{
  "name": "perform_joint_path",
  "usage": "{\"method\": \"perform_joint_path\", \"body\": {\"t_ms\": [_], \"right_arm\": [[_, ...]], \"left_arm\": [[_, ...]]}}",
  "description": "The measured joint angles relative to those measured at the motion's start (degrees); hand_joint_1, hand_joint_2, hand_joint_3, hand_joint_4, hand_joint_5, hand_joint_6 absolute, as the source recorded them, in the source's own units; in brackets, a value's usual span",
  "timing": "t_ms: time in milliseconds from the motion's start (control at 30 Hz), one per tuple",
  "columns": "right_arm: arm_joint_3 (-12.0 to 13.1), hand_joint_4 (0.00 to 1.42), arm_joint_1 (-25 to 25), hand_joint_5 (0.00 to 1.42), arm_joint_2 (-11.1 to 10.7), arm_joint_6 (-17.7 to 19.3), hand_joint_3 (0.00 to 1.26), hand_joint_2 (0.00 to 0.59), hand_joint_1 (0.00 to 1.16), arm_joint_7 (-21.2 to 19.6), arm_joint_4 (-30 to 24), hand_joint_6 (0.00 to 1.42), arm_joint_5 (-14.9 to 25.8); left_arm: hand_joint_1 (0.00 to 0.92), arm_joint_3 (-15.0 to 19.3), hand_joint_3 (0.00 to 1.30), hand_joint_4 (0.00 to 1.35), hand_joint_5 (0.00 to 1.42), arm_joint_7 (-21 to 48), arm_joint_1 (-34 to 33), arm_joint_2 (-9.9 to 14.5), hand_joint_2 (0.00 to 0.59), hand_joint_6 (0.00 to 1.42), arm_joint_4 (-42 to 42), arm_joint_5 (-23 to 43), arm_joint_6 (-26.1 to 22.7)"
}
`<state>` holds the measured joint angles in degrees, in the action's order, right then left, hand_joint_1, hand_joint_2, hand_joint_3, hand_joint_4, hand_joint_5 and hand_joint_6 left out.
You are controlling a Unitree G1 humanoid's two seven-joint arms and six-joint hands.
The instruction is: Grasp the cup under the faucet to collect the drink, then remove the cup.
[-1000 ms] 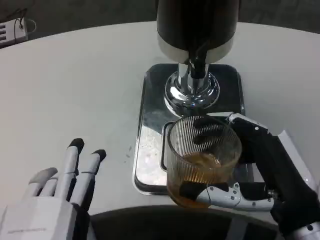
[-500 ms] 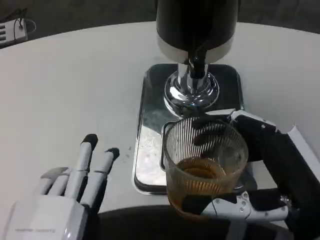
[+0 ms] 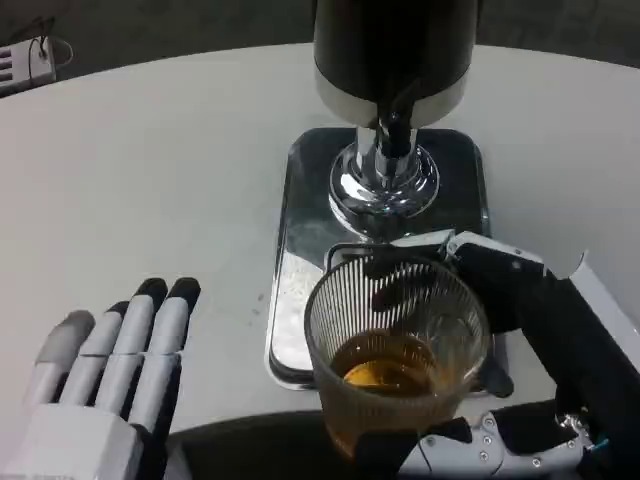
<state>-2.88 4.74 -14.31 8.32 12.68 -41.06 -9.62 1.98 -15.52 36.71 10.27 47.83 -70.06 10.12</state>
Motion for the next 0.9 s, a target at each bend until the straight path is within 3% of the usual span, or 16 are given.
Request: {"method": "perform_joint_path", "body": {"t_ms": [467,900], "right_arm": [[-0.38,1.10,1.16,1.17,-0.22,0.03,0.92,0.069,1.12,0.62,-0.23,1.40,-0.12],[0.70,1.10,1.95,1.17,0.52,1.00,0.91,0.069,1.12,0.33,-0.23,1.41,-0.12]], "left_arm": [[0.000,1.24,0.00,0.00,0.00,1.50,1.26,-0.41,0.091,0.00,0.84,-0.02,0.69],[0.000,-2.42,0.00,0.00,0.00,3.78,-1.73,-1.54,0.091,0.00,0.79,-2.40,1.00]]}}
